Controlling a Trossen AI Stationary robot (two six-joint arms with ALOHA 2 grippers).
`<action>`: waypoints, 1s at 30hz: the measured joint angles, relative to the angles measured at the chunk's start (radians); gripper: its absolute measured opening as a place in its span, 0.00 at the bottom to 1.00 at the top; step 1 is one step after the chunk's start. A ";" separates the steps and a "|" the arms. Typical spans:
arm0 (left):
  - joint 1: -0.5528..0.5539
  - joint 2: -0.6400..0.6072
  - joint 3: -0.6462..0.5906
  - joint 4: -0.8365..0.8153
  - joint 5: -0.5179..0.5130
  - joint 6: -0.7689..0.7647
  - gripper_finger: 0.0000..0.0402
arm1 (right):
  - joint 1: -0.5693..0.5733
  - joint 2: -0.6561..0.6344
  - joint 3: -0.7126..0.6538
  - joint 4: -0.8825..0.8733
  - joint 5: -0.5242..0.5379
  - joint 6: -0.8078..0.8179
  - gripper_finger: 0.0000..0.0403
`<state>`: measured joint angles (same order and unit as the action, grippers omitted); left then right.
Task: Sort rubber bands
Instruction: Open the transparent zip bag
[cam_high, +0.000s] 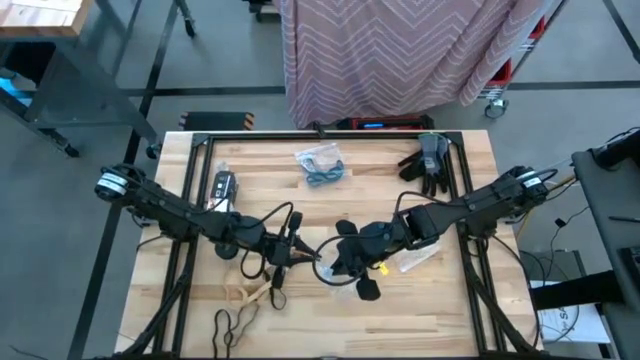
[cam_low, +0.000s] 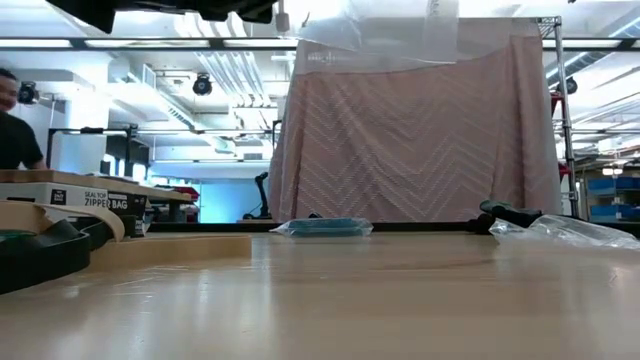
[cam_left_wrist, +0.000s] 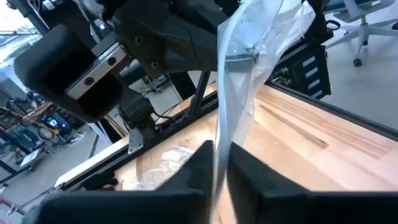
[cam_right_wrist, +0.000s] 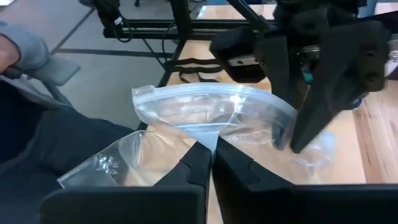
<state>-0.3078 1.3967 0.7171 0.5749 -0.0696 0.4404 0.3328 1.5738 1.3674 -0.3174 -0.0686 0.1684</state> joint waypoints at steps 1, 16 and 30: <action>0.001 0.000 0.005 -0.006 0.000 -0.015 0.02 | 0.000 0.000 0.000 -0.001 0.001 0.000 0.01; 0.002 -0.093 0.129 -0.583 -0.165 -0.225 0.00 | 0.000 -0.014 0.000 -0.035 0.045 0.005 0.44; 0.002 -0.160 0.155 -0.952 -0.238 -0.499 0.00 | -0.004 0.097 -0.039 0.061 0.503 -0.017 0.54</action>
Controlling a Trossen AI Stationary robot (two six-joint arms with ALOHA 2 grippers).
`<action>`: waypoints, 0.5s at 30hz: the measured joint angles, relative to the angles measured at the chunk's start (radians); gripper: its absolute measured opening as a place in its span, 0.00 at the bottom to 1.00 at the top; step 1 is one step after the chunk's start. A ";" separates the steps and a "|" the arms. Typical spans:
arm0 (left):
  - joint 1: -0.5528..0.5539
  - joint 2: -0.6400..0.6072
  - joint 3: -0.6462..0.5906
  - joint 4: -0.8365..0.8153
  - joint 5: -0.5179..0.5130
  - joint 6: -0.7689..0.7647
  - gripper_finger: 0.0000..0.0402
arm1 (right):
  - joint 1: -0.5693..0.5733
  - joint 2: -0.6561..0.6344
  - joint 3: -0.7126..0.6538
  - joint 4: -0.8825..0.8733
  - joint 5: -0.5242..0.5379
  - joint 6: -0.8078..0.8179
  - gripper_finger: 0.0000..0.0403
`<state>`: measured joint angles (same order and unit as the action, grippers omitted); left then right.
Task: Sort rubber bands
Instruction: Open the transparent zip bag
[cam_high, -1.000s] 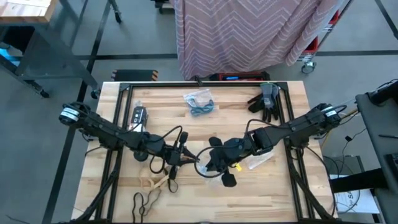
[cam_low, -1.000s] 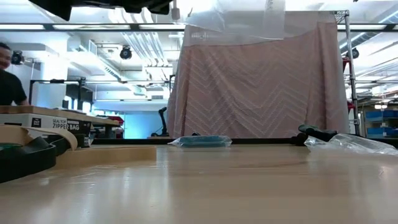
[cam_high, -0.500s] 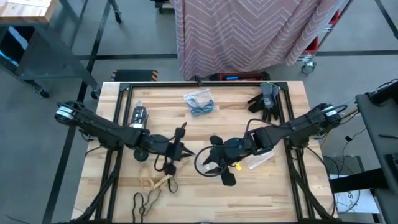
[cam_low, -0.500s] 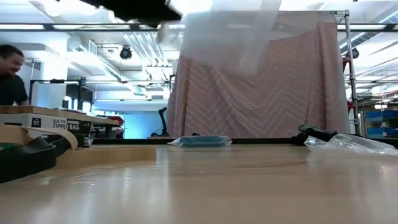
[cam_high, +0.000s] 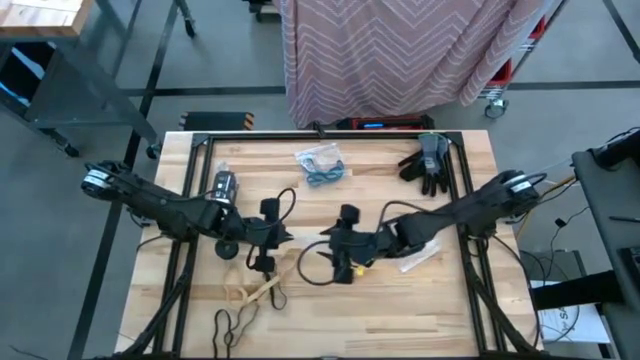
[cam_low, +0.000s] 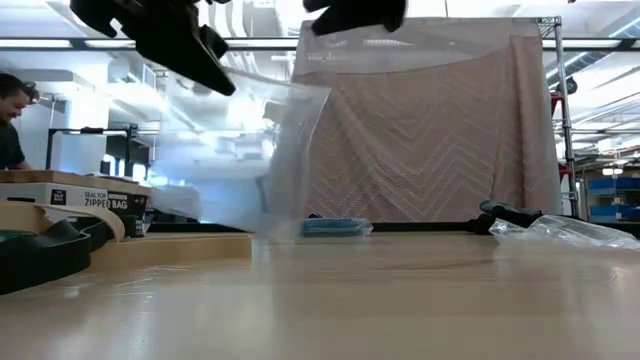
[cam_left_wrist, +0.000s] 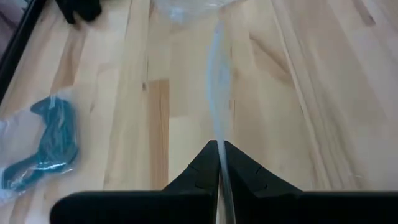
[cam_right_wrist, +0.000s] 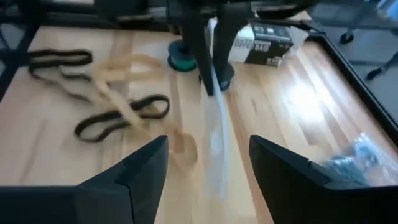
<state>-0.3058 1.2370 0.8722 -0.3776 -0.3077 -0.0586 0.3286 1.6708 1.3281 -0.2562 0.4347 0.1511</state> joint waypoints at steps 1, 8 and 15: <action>0.000 -0.001 0.000 0.003 0.000 0.004 0.00 | -0.003 0.023 0.000 0.053 0.000 -0.014 0.53; 0.000 0.000 0.000 0.006 0.000 0.023 0.00 | -0.047 0.155 0.022 0.210 0.005 -0.052 0.49; -0.004 -0.002 -0.002 -0.002 0.019 0.027 0.00 | -0.082 0.197 0.033 0.205 0.010 -0.024 0.38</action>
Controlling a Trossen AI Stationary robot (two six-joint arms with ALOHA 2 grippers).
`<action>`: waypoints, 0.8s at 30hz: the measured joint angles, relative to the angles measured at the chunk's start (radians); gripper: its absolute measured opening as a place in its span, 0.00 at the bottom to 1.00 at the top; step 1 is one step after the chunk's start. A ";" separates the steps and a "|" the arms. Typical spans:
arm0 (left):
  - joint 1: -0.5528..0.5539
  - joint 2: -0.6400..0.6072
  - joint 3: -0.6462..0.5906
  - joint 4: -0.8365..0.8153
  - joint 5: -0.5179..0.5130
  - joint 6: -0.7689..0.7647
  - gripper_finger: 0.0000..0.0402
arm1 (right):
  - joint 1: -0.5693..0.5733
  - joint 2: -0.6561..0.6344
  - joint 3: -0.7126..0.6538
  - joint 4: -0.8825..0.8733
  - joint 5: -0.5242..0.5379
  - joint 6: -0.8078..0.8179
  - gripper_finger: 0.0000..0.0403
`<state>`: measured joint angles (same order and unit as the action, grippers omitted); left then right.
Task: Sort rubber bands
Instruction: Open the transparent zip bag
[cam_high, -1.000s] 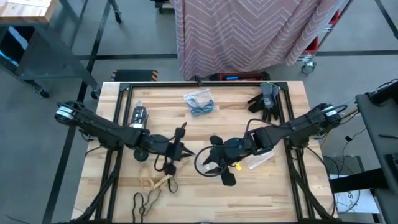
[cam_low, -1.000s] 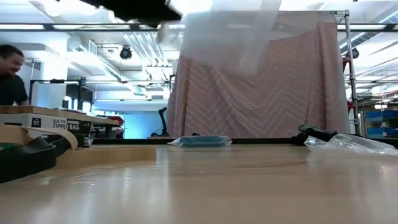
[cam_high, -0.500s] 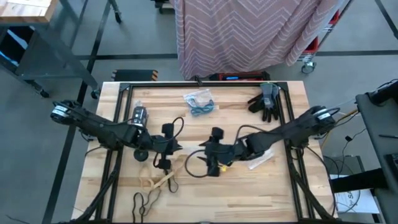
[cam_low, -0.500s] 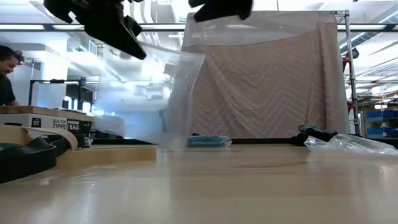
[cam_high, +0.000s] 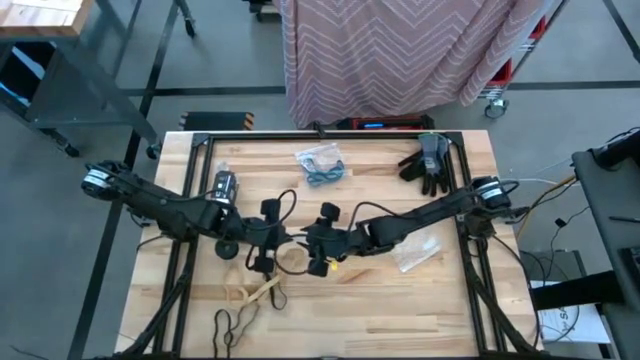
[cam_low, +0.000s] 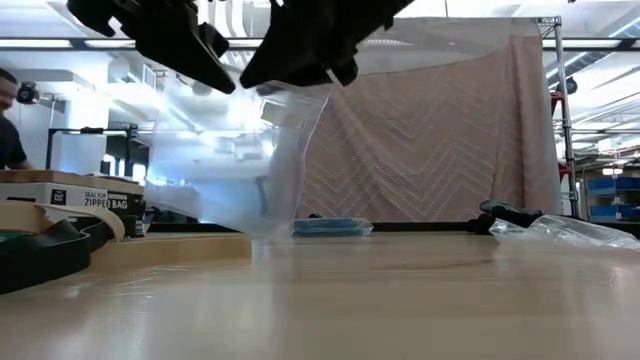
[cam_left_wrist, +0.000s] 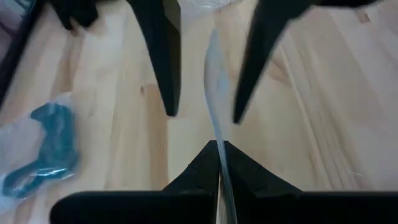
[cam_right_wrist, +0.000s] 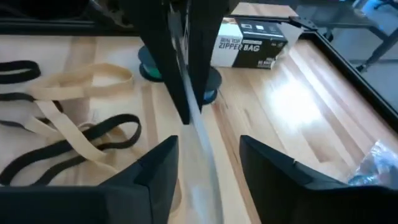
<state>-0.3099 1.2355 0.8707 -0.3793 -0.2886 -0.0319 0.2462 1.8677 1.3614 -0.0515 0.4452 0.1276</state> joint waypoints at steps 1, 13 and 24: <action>-0.001 0.000 0.000 -0.004 0.017 0.001 0.00 | -0.002 -0.002 0.000 0.005 0.000 -0.011 0.36; -0.004 -0.007 -0.001 0.063 0.019 0.068 0.00 | -0.020 -0.001 0.001 0.004 -0.148 -0.105 0.02; -0.003 -0.014 -0.004 -0.029 0.008 0.004 0.04 | -0.024 -0.030 0.062 -0.245 -0.168 -0.190 0.01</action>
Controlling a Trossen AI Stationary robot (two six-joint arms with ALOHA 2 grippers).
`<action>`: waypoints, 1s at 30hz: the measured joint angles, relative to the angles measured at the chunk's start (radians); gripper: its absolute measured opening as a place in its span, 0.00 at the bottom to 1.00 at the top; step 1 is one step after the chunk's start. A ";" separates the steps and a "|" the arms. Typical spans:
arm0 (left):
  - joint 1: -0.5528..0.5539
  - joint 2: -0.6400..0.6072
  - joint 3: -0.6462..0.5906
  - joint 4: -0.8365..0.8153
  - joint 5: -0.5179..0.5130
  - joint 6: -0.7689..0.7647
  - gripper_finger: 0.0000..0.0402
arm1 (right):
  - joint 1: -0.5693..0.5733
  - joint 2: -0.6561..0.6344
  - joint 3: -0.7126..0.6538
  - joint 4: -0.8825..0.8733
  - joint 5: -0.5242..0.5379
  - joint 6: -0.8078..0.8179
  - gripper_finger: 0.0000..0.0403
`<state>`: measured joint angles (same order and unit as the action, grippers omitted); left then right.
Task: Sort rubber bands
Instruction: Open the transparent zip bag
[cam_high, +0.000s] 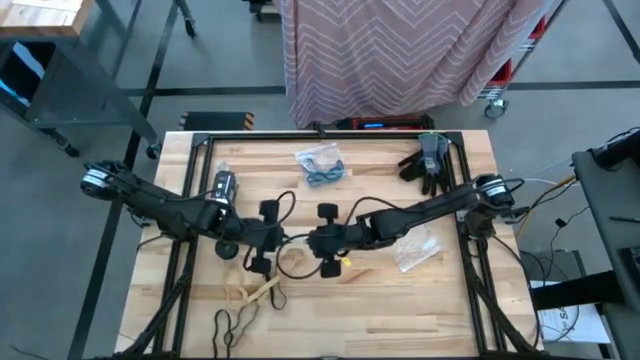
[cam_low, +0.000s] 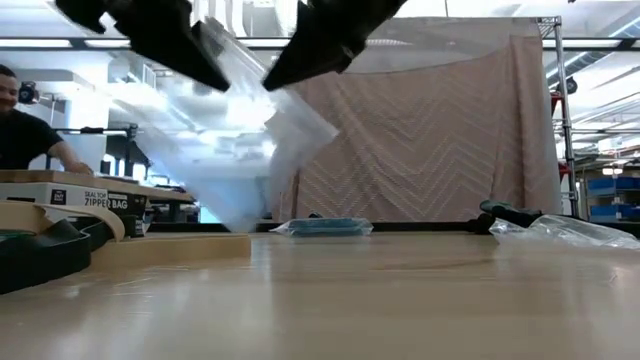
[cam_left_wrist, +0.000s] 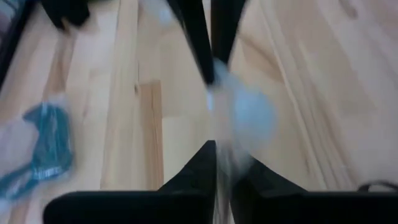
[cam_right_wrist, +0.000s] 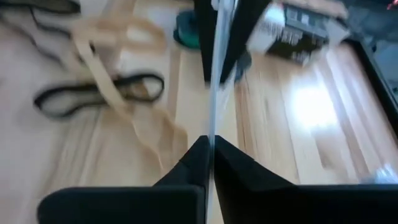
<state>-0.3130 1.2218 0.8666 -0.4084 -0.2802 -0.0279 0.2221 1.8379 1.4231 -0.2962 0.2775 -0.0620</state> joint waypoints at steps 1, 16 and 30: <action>0.000 -0.002 -0.001 -0.020 0.000 -0.008 0.05 | -0.001 -0.002 0.009 -0.042 0.000 0.005 0.01; 0.001 -0.033 -0.012 0.019 -0.072 0.042 0.10 | -0.015 -0.012 0.063 -0.249 -0.001 -0.028 0.01; 0.011 -0.015 -0.079 0.243 -0.077 0.171 0.10 | -0.030 -0.010 0.063 -0.241 -0.073 -0.008 0.03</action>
<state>-0.3020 1.2066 0.7875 -0.1658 -0.3576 0.1428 0.1925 1.8278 1.4857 -0.5369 0.2045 -0.0705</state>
